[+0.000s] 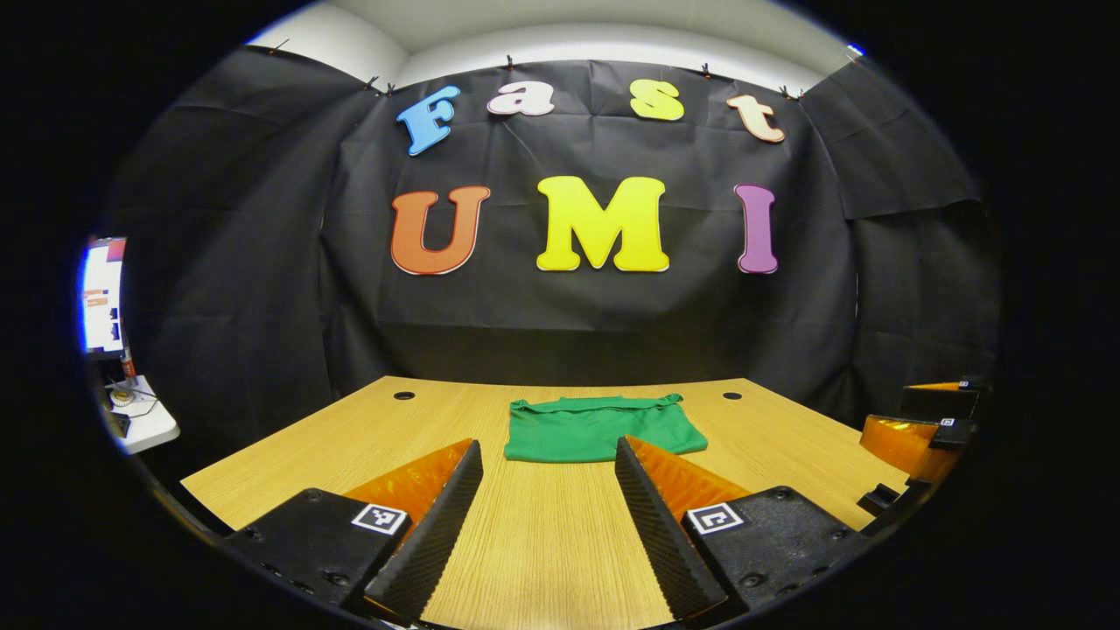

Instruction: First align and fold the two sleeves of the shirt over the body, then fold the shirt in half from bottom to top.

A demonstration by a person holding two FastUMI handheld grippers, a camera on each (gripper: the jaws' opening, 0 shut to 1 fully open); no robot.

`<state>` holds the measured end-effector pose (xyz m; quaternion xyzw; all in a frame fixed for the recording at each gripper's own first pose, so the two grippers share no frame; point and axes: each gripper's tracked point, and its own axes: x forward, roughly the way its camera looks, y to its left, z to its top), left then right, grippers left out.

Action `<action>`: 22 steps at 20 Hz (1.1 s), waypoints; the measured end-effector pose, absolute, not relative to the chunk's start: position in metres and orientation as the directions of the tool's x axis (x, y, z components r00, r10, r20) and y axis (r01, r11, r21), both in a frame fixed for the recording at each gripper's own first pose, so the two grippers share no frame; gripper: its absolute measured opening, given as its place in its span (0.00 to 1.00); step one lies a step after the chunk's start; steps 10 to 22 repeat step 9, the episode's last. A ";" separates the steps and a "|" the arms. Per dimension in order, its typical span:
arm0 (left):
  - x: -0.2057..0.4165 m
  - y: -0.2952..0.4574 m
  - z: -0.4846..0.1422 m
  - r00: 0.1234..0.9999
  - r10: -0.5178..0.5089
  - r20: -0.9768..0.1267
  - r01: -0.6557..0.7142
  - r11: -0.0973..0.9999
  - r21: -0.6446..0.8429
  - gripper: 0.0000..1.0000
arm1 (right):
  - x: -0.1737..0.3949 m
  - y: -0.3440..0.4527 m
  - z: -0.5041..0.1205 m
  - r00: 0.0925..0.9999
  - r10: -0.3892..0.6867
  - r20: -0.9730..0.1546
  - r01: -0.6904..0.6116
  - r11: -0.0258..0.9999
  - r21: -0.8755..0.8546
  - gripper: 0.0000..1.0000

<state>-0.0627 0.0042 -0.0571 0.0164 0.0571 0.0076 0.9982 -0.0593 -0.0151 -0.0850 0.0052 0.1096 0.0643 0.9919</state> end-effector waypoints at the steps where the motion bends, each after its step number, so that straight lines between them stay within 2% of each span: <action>1: -0.062 0.004 -0.059 0.993 0.014 -0.117 -0.011 0.999 0.031 1.00 | -0.059 -0.015 -0.086 0.967 0.131 -0.218 -0.128 0.991 0.026 0.95; 5: -0.061 0.007 -0.063 0.991 0.023 -0.128 -0.018 0.999 0.042 1.00 | -0.057 -0.017 -0.090 0.967 0.126 -0.221 -0.124 0.992 0.020 0.98; 6: -0.062 0.006 -0.063 0.991 0.021 -0.129 -0.016 0.999 0.038 1.00 | -0.058 -0.017 -0.091 0.967 0.125 -0.224 -0.123 0.992 0.022 0.95; 22: -0.061 0.003 -0.067 0.990 0.011 -0.138 -0.007 0.999 0.034 1.00 | -0.057 -0.020 -0.093 0.966 0.121 -0.227 -0.119 0.993 0.022 0.95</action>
